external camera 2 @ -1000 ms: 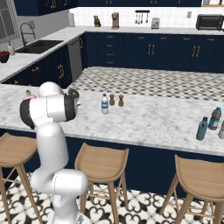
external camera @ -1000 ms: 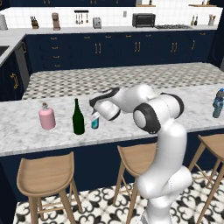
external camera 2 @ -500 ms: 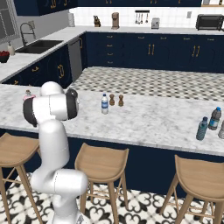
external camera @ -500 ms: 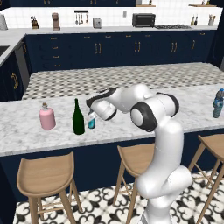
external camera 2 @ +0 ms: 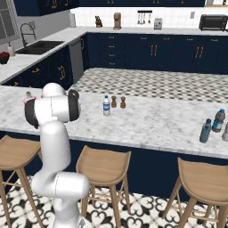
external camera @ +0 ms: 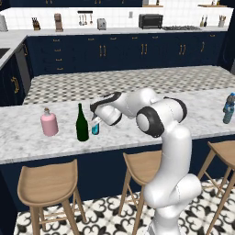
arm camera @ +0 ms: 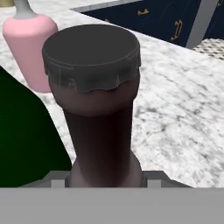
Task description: Move the plastic bottles in the middle to the plastics group, and the glass bottles in the middle to the glass group.
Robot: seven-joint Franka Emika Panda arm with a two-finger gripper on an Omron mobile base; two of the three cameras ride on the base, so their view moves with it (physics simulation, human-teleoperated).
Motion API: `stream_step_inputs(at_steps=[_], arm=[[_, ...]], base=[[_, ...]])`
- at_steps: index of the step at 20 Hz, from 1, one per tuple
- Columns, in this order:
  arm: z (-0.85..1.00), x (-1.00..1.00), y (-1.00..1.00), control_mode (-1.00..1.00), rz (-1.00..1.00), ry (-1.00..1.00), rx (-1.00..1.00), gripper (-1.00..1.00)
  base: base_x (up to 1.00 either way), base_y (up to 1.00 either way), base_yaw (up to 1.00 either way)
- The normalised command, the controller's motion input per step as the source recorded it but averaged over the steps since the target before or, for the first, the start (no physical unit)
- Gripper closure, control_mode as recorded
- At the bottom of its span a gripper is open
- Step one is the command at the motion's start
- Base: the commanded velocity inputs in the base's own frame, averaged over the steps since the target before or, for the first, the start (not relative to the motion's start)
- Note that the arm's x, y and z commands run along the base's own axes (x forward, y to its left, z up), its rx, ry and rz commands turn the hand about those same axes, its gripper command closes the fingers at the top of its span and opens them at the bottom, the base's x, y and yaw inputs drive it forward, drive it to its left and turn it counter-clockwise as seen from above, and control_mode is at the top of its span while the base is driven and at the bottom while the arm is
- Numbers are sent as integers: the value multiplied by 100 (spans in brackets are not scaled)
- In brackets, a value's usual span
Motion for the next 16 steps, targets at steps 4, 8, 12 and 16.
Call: stream_step_inputs(at_steps=[4,8,12,16], arm=[[11,0,10,-100,0,0,-2,-100],[23,0,3,-100,0,-1,-2,-100],[23,0,-12,-100,0,-11,3,-100],[23,-2,-24,-100,-1,-14,7,-100]], base=[[0,0,0],[0,0,0],[0,0,0],[0,0,0]])
